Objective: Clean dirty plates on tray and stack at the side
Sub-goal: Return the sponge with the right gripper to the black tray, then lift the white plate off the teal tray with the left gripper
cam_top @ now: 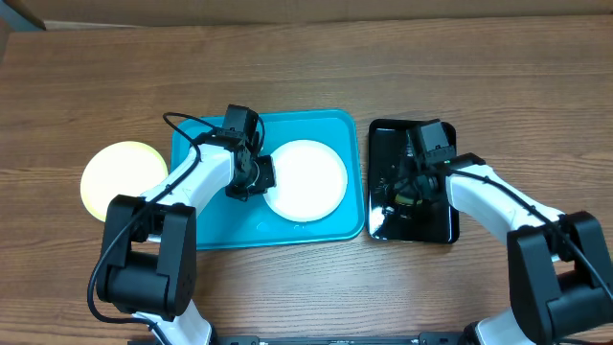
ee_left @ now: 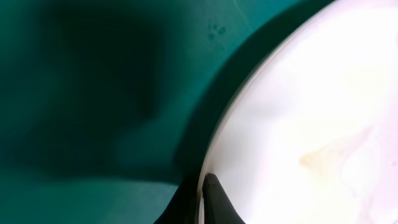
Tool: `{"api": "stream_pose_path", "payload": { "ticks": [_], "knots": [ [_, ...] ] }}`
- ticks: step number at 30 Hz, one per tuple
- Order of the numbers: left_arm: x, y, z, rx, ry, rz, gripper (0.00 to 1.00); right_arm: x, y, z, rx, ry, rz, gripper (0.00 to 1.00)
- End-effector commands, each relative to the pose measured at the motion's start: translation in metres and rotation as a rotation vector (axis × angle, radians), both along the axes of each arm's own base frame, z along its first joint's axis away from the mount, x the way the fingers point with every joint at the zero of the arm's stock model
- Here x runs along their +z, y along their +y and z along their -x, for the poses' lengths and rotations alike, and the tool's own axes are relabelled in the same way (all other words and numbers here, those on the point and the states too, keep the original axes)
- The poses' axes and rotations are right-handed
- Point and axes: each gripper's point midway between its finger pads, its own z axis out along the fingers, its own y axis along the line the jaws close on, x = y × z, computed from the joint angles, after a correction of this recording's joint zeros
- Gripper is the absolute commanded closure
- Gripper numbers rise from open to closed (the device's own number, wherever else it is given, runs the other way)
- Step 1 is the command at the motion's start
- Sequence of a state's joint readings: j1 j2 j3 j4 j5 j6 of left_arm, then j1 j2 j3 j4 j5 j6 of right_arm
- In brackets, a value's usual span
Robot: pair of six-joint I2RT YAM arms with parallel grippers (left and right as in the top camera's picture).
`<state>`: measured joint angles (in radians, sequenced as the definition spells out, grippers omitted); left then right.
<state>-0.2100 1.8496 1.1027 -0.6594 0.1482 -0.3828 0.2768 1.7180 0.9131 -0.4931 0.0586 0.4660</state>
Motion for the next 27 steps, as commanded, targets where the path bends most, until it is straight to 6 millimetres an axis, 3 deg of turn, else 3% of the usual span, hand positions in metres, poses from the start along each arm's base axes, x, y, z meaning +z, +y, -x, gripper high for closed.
{"api": "stream_pose_path", "payload": {
  "ticks": [1, 5, 13, 20, 27],
  "knots": [
    [-0.013, 0.029, 0.007, -0.007, 0.026, -0.179, 0.96, -0.002, -0.001, 0.001, 0.003, 0.004, 0.009, 0.13],
    [0.008, 0.045, -0.003, 0.014, -0.044, -0.265, 0.96, -0.002, -0.001, 0.002, 0.003, 0.009, 0.01, 0.02],
    [0.087, 0.063, -0.015, 0.068, -0.264, -0.338, 0.96, -0.003, -0.002, 0.004, 0.003, 0.017, 0.012, 0.0],
    [0.156, 0.069, 0.0, 0.074, -0.439, -0.393, 0.96, -0.003, -0.001, 0.004, 0.003, 0.016, 0.013, 0.0],
    [0.198, 0.069, 0.011, 0.055, -0.582, -0.619, 0.96, -0.003, -0.001, 0.003, 0.003, 0.013, 0.012, 0.0]
  ]
}}
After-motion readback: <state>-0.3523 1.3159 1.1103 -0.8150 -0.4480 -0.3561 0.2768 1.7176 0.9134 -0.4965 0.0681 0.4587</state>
